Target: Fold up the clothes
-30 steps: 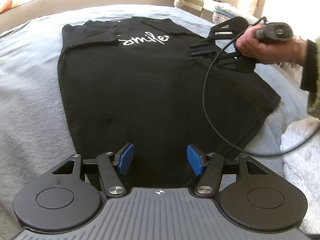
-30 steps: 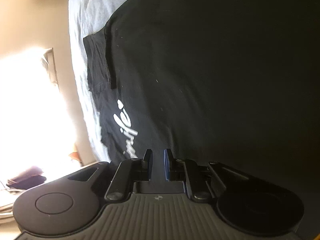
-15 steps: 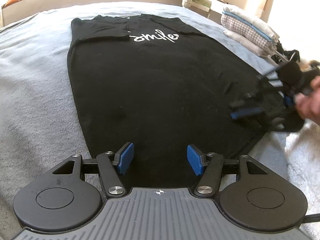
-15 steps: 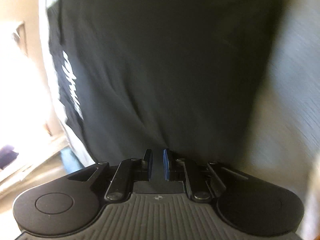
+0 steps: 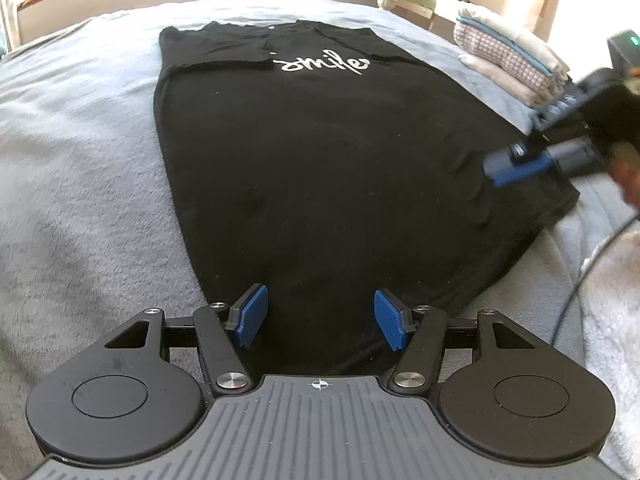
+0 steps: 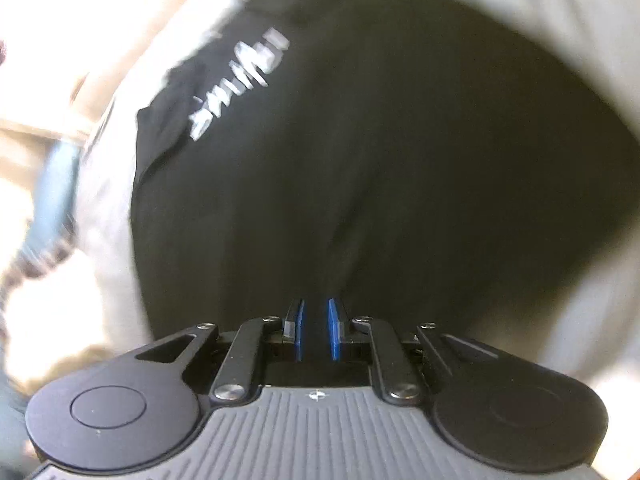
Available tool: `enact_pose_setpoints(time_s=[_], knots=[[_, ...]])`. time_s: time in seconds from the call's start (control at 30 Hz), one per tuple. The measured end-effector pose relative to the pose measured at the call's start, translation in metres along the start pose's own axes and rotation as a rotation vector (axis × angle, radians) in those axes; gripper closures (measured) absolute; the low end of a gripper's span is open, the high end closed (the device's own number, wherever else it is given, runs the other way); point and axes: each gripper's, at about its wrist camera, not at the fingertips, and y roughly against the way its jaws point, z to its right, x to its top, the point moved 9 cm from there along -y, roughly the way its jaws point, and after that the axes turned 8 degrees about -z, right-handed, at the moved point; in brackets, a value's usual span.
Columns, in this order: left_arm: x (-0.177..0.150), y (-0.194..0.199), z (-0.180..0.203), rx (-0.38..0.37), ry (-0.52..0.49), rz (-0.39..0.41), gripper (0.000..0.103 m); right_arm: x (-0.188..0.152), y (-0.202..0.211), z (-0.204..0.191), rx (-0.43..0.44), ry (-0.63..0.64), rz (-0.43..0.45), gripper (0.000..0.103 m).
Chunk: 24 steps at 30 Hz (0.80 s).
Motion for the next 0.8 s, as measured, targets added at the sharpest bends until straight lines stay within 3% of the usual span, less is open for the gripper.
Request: enact_pose_setpoints(time_s=[0.07, 0.17, 0.43, 0.53, 0.67, 0.8], knots=[[-0.001, 0.001, -0.001, -0.005, 0.013, 0.000, 0.044, 0.016, -0.005, -0.009, -0.085, 0.159, 0.033, 0.090], [-0.001, 0.003, -0.001, -0.007, 0.016, -0.001, 0.044, 0.023, -0.019, -0.008, -0.205, 0.294, 0.029, 0.091], [-0.002, 0.002, 0.000, -0.003, -0.012, -0.005, 0.044, -0.027, 0.001, 0.035, -0.310, 0.304, -0.181, 0.091], [-0.003, 0.002, 0.002, 0.007, -0.033, -0.005, 0.044, -0.025, 0.018, 0.033, -0.345, 0.329, -0.191, 0.090], [-0.004, 0.003, 0.003, 0.017, -0.036, -0.008, 0.044, -0.006, 0.013, -0.001, -0.262, 0.385, -0.120, 0.090], [-0.003, 0.005, 0.001, 0.028, -0.031, -0.005, 0.044, -0.014, -0.022, -0.022, -0.249, 0.474, -0.179, 0.090]])
